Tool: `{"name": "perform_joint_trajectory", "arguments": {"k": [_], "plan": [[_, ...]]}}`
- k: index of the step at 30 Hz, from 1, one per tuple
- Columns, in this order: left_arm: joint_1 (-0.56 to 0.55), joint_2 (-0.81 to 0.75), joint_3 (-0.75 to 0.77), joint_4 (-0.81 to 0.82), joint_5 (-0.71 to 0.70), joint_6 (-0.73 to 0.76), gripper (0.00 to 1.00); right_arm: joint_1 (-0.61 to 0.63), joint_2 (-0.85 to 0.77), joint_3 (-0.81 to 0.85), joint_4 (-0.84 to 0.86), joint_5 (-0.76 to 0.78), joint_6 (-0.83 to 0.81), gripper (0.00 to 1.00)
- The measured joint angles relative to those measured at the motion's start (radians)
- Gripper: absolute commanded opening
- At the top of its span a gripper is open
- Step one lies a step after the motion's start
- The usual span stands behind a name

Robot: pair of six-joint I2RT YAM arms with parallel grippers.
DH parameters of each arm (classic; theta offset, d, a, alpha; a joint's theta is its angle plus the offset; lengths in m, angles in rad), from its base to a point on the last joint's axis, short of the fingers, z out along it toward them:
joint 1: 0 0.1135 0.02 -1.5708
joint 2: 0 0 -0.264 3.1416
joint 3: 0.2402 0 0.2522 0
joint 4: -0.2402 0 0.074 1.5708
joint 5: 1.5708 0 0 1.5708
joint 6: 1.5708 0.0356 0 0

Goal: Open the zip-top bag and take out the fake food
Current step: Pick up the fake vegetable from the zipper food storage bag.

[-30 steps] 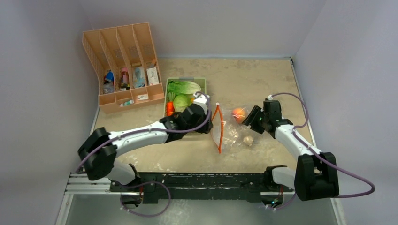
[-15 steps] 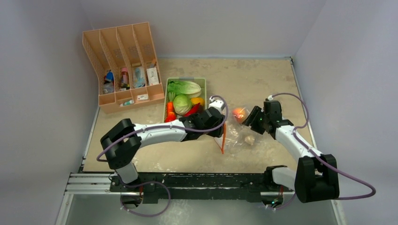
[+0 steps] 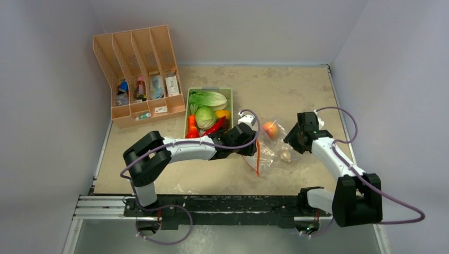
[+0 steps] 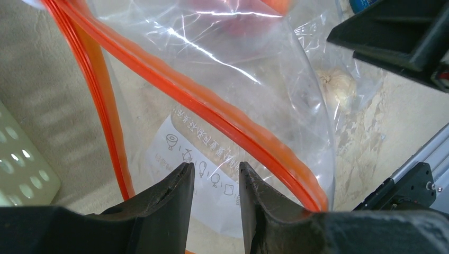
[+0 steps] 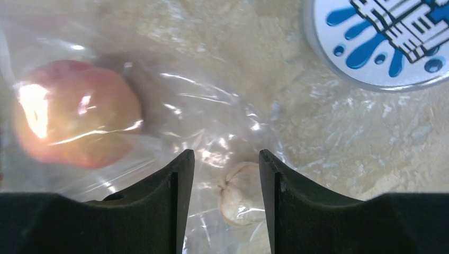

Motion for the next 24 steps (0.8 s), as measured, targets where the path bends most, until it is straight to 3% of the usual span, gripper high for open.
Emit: {"name": "perform_joint_trajectory", "arguments": {"k": [6,19,24], "plan": [[0.0,-0.001,-0.005,0.04,0.023,0.0,0.37,0.0,0.105,-0.016,-0.016,-0.014,0.027,0.5],[0.0,0.132,-0.012,0.147,0.148,-0.071,0.37,0.0,-0.005,-0.15,0.094,-0.201,0.026,0.53],[-0.005,0.14,-0.053,0.285,0.224,-0.123,0.39,-0.001,-0.007,-0.164,0.126,-0.243,0.027,0.53]]}}
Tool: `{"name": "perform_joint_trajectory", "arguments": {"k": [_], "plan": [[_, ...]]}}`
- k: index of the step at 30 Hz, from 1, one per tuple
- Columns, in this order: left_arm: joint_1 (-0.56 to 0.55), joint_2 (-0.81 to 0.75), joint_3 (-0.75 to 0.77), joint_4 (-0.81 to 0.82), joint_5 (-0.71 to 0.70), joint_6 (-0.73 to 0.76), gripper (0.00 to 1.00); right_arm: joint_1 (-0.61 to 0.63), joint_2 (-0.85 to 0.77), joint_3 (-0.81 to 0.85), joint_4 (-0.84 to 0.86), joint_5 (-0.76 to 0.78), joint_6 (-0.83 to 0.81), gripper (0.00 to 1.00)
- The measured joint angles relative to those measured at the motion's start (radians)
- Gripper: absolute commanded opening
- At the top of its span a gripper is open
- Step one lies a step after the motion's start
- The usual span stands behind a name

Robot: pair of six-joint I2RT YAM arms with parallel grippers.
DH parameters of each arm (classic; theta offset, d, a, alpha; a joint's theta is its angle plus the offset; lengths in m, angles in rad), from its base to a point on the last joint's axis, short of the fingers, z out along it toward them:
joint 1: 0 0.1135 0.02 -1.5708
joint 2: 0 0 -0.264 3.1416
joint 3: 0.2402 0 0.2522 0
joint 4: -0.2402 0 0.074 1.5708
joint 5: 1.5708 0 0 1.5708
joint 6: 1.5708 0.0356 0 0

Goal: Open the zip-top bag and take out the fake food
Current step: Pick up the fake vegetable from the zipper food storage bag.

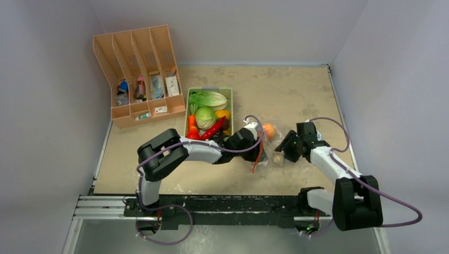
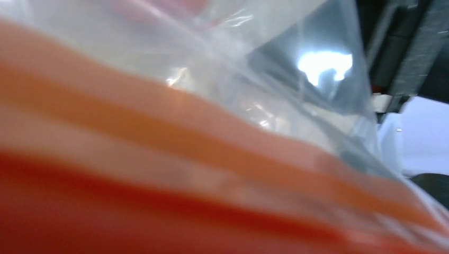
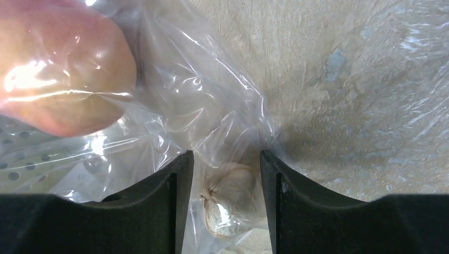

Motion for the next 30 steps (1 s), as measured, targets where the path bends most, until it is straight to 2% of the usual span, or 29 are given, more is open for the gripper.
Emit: {"name": "perform_joint_trajectory", "arguments": {"k": [9,12,23,27,30], "plan": [[-0.004,0.021,-0.043,0.278,0.104,-0.097,0.41,0.0,0.031,-0.008,0.058,-0.09,0.001,0.52],[-0.004,0.047,-0.06,0.314,0.108,-0.125,0.41,0.0,0.047,-0.008,0.082,-0.129,0.002,0.52],[-0.005,0.03,-0.084,0.195,-0.013,-0.113,0.4,0.0,-0.003,-0.012,0.031,-0.117,0.017,0.51],[-0.005,-0.034,-0.12,0.119,-0.1,-0.105,0.36,0.0,-0.037,-0.011,-0.016,-0.071,0.022,0.51],[-0.008,-0.068,-0.135,0.085,-0.169,-0.102,0.29,0.0,-0.043,-0.006,-0.047,-0.05,0.028,0.51]]}}
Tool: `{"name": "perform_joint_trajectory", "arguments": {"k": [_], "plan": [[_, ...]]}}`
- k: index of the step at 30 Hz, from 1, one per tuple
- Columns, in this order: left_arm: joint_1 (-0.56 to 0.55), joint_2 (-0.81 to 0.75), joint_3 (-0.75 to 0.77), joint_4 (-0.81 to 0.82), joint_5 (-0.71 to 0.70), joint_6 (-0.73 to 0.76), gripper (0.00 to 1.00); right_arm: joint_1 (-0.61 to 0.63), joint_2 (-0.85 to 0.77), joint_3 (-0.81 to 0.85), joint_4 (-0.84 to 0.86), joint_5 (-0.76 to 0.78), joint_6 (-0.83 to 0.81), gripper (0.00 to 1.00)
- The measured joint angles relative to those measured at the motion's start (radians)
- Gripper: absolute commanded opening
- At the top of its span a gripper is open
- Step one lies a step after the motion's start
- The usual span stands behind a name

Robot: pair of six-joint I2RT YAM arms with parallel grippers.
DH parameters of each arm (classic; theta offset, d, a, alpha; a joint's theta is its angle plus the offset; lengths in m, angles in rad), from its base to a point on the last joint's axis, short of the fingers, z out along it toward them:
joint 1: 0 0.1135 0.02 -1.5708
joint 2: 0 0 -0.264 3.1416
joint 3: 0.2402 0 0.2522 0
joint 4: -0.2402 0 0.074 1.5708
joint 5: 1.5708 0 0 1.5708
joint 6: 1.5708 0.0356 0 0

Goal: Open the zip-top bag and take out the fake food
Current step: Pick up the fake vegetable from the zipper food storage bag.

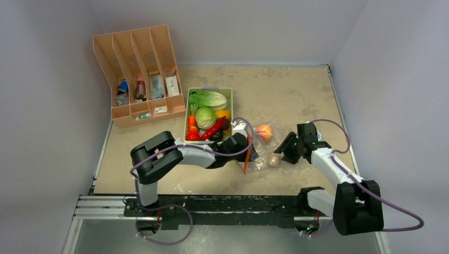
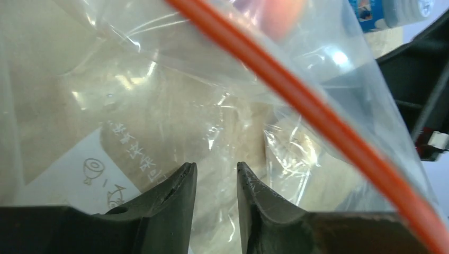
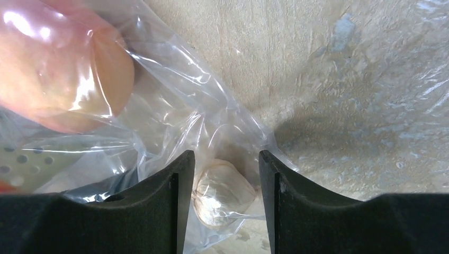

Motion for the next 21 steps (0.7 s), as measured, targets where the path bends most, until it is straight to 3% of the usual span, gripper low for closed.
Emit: {"name": "perform_joint_trajectory", "arguments": {"k": [4,12,21], "plan": [[-0.003,0.025,0.05,-0.088,-0.034,0.019,0.23,0.0,0.005,0.016,-0.023,0.028,0.0,0.51],[-0.055,0.112,0.232,-0.237,-0.077,0.097,0.29,0.0,0.067,0.04,-0.047,0.059,-0.045,0.5],[-0.059,0.153,0.246,-0.142,0.1,0.143,0.32,0.0,0.082,0.038,-0.013,0.012,-0.051,0.5]]}}
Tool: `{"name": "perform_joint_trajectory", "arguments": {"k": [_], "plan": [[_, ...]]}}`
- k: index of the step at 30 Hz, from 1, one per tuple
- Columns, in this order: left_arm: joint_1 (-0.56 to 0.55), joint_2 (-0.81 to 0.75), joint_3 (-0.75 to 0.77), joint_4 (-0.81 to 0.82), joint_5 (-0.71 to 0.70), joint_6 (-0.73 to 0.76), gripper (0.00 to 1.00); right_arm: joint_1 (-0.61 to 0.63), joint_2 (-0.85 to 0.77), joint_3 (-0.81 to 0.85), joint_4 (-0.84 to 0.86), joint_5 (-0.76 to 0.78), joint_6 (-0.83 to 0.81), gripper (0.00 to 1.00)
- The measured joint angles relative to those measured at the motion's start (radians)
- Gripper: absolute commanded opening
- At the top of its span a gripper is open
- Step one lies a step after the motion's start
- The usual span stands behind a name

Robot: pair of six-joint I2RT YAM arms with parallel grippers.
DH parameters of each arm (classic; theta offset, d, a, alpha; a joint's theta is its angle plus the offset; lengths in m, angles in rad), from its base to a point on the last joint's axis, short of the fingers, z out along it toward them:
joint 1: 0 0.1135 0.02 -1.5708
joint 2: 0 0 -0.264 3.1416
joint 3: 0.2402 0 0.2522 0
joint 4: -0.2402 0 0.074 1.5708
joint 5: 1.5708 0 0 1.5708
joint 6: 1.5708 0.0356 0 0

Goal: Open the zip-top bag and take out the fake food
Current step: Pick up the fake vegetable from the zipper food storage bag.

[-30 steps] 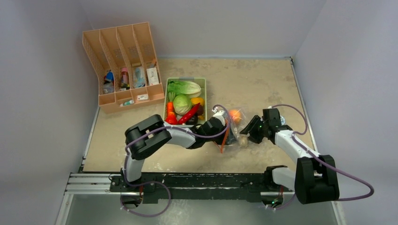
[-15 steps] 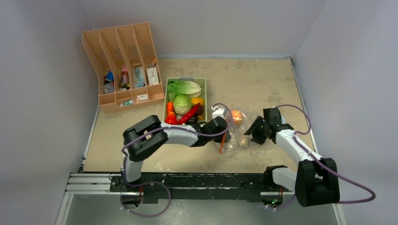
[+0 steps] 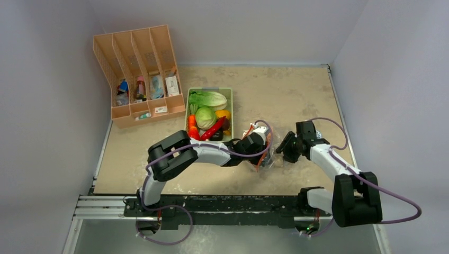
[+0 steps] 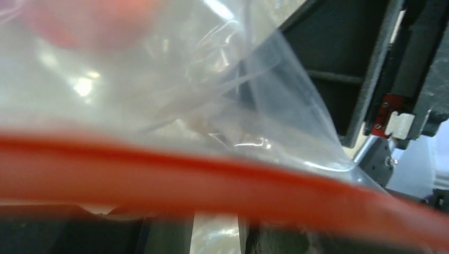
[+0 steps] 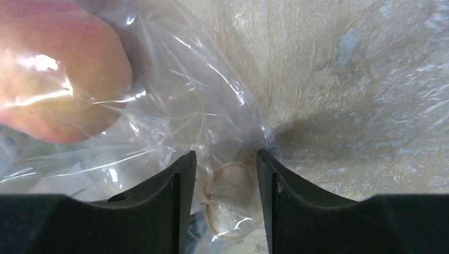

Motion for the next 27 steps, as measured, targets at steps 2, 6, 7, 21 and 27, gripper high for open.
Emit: {"name": "perform_joint_trajectory", "arguments": {"k": [2,6,7,21,27], "plan": [[0.0,0.014,-0.005,0.051,0.034,-0.006,0.33,0.0,-0.01,-0.012,0.013,-0.018,0.005,0.5],[0.0,0.014,-0.074,0.183,0.06,-0.05,0.33,0.0,-0.029,-0.024,0.016,-0.022,0.016,0.51],[0.001,0.012,-0.095,0.221,0.063,-0.06,0.33,0.0,-0.034,-0.024,0.015,-0.022,0.018,0.51],[0.058,-0.026,-0.224,0.684,0.204,-0.296,0.34,0.0,-0.048,0.036,-0.06,0.034,0.043,0.52],[0.058,-0.03,-0.246,0.661,0.195,-0.292,0.34,0.0,-0.056,0.11,-0.157,0.109,0.077,0.55]]}}
